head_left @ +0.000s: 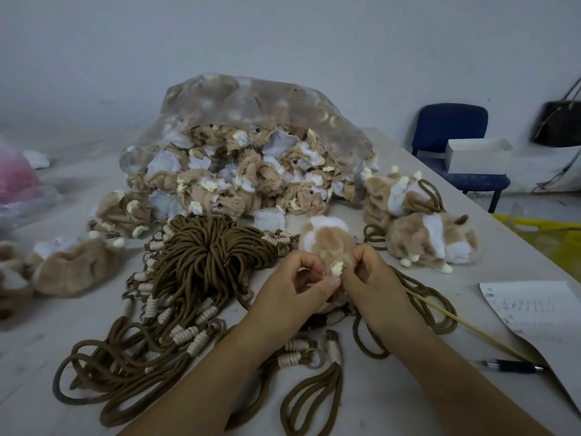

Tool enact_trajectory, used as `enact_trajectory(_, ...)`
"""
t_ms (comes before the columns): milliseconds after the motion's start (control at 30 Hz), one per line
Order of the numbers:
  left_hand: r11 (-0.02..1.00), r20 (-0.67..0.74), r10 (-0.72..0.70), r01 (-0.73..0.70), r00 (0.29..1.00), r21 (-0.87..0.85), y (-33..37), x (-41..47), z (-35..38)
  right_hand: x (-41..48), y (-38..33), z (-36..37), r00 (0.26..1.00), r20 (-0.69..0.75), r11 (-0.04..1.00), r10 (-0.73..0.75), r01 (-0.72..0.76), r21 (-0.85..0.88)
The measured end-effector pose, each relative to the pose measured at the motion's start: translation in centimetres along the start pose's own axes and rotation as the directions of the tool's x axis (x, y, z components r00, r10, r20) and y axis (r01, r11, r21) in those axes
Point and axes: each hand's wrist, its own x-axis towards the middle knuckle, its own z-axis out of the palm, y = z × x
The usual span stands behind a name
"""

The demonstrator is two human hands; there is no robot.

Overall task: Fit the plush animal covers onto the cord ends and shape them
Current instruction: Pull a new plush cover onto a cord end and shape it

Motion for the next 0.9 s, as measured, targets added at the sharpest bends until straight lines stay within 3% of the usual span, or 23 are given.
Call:
enact_trajectory(167, 0.998, -0.046, 0.003, 0.000, 0.999, 0.059, 0.1, -0.1, -0.2, -0.2, -0.1, 0.5, 0.997, -0.018, 0.990, -0.077, 0.074, -0.117)
enact_trajectory(300, 0.997, -0.132, -0.003, 0.013, 0.991, 0.077, -0.2, 0.1, -0.3, -0.1, -0.4, 0.0, 0.988, 0.150, 0.998, 0.029, -0.038, 0.059)
enact_trajectory(400, 0.998, -0.257, -0.031, 0.045, 0.966, 0.049, -0.4, 0.3, -0.6, -0.5, -0.5, 0.4, 0.961, 0.274, 0.994, 0.037, -0.062, 0.085)
enact_trajectory(500, 0.992, -0.314, -0.006, 0.044, 0.949, 0.116, -0.6, 0.3, -0.8, -0.7, -0.6, 0.8, 0.956, 0.295, 0.996, -0.001, -0.025, 0.085)
enact_trajectory(600, 0.990, -0.288, -0.022, 0.061, 0.957, 0.125, -0.7, 0.3, -0.6, -0.6, -0.5, 0.9, 0.974, 0.224, 1.000, -0.028, 0.028, 0.006)
enact_trajectory(800, 0.990, -0.123, 0.004, 0.014, 0.992, 0.141, -0.5, 0.3, 0.2, -0.2, -0.1, 1.1, 0.989, -0.083, 0.978, -0.119, 0.103, -0.179)
enact_trajectory(900, 0.992, -0.005, 0.003, -0.002, 1.000, 0.124, -0.5, 0.1, 0.2, 0.3, 0.0, 0.2, 0.993, -0.118, 0.996, -0.030, 0.019, -0.086)
